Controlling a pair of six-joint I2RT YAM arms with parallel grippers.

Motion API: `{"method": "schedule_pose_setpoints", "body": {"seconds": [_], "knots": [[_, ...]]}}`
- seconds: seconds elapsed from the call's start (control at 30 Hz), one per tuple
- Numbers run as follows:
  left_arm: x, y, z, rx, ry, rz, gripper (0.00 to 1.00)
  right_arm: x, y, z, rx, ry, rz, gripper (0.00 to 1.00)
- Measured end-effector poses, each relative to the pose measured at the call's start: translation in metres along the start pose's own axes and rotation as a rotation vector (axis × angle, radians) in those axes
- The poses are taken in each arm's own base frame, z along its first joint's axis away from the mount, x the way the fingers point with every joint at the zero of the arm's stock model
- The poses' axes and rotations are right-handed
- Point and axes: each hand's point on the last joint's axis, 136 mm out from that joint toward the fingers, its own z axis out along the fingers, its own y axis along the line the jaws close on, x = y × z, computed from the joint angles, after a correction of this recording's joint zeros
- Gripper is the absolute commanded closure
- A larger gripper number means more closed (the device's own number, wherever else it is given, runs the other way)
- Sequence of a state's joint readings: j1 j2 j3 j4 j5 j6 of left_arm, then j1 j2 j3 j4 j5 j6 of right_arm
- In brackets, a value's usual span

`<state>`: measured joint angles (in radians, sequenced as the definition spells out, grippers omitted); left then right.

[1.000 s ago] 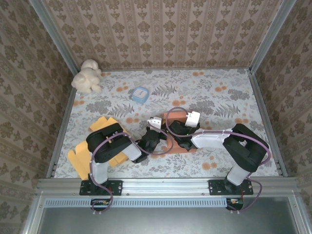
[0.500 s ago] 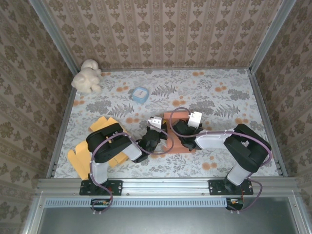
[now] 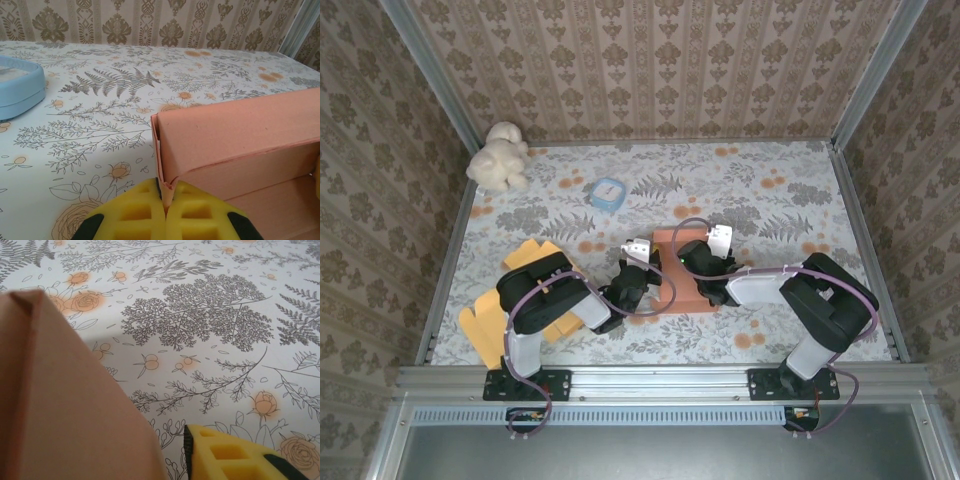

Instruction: Fold the paper box

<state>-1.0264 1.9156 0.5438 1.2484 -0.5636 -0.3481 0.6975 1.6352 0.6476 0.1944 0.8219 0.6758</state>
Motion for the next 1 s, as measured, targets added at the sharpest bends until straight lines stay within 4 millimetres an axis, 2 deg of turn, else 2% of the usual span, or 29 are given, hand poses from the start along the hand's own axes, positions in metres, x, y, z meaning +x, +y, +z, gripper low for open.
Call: {"method": "schedule_pose_setpoints", "body": {"seconds": [0.2,0.37,0.57,0.73,0.8,1.0], "knots": [[0.002,-0.010,-0.001,0.044,0.012,0.000,1.00,-0.003,-0.012,-0.010,0.028,-0.009,0.028,0.77],[0.003,-0.010,0.000,0.044,0.016,-0.003,1.00,0.000,-0.015,-0.013,-0.011,-0.014,0.024,0.62],[0.000,0.000,0.004,0.002,0.012,-0.012,1.00,0.001,0.004,-0.017,-0.132,0.020,0.008,0.56],[0.000,0.002,0.005,-0.008,0.012,-0.013,1.00,0.000,0.018,-0.029,-0.242,0.039,0.002,0.52],[0.000,0.004,0.006,-0.014,0.013,-0.012,1.00,0.000,0.021,-0.037,-0.279,0.041,-0.011,0.48],[-0.001,0.006,0.006,-0.022,0.014,-0.012,1.00,-0.022,0.026,-0.063,-0.364,-0.008,0.012,0.47]]}}
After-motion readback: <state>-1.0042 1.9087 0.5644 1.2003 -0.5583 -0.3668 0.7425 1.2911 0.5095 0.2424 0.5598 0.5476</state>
